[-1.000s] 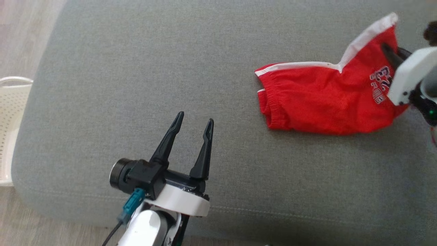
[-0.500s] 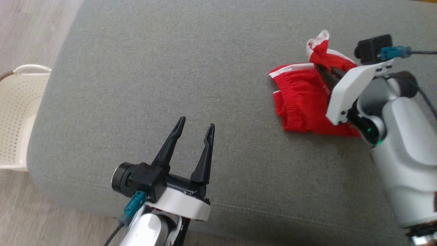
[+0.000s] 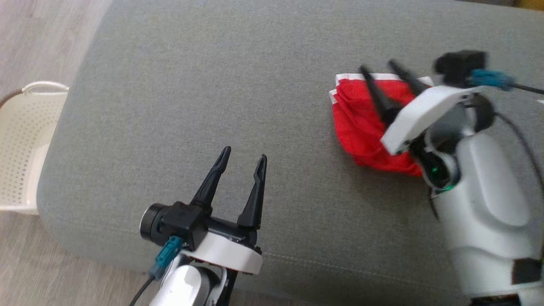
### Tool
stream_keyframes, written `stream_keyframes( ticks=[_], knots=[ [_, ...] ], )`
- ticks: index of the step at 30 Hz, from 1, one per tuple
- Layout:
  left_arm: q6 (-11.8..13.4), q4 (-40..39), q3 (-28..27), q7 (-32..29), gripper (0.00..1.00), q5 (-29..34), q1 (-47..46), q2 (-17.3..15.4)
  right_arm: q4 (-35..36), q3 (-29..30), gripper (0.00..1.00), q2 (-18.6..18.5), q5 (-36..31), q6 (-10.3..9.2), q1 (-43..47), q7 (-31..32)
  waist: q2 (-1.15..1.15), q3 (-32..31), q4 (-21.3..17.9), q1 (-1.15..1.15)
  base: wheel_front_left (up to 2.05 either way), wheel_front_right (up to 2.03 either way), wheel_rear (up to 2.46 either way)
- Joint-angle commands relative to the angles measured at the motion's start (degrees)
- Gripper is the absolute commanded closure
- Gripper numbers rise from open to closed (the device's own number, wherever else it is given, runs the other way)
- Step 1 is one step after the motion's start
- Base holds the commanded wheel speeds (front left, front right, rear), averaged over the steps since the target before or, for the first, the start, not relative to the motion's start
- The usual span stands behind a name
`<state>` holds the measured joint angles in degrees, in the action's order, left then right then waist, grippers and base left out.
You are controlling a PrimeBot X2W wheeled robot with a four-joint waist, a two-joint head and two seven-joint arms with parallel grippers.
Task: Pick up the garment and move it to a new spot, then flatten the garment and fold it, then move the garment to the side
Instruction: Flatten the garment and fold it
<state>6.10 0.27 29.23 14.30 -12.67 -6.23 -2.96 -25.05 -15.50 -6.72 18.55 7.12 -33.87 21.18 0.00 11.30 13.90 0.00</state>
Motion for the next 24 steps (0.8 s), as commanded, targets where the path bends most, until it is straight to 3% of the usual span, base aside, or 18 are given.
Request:
stream_keyframes(
  ticks=[1, 7, 14, 15, 16, 20, 24],
  knots=[
    [0.34, -1.77, -1.53, 0.70, 0.00, -0.01, -1.91, 0.08, 3.26, 0.29, 0.00, 0.20, -0.18, 0.36, -0.33, -1.67, 0.00, -0.31, -0.34, 0.00, 0.00, 0.00, 0.00],
    [0.54, -1.91, -2.77, 0.70, 0.00, 0.30, -1.02, 0.08, 8.40, 4.68, 0.00, -4.25, -1.37, 0.36, 4.05, -10.26, 0.00, -1.56, -2.32, 0.00, 0.00, 0.00, 0.00],
    [0.26, -2.34, -3.76, 0.70, 0.00, 0.35, 0.12, 0.08, 8.34, 5.81, 0.00, -10.09, -1.67, 0.36, 11.19, -16.46, 0.00, -2.11, -4.10, 0.00, 0.00, 0.00, 0.00],
    [0.18, -2.40, -3.74, 0.70, 0.00, 0.35, 0.14, 0.08, 8.08, 5.04, 0.54, -10.87, -1.61, 0.36, 11.69, -16.96, 0.00, -2.03, -4.08, 0.00, 0.00, 0.00, 0.00],
    [0.07, -2.46, -3.70, 0.70, 0.00, 0.35, 0.13, 0.08, 7.74, 4.23, 1.00, -11.69, -1.55, 0.36, 11.91, -17.53, 0.00, -1.87, -4.00, 0.00, 0.00, 0.00, 0.00],
    [-0.42, -2.43, -3.31, 0.70, 0.00, 0.24, -0.47, 0.08, 3.66, -2.43, 1.00, -15.67, -2.35, 0.36, 9.09, -20.34, 0.00, -0.63, -2.76, 0.00, 0.00, 0.00, 0.00],
    [-0.52, -2.05, -2.76, 0.70, 0.00, -0.01, -0.96, 0.08, -2.83, -7.61, 1.00, -15.59, -2.91, 0.36, 4.08, -22.21, 0.00, 0.09, -1.56, 0.00, 0.00, 0.00, 0.00]
  ],
)
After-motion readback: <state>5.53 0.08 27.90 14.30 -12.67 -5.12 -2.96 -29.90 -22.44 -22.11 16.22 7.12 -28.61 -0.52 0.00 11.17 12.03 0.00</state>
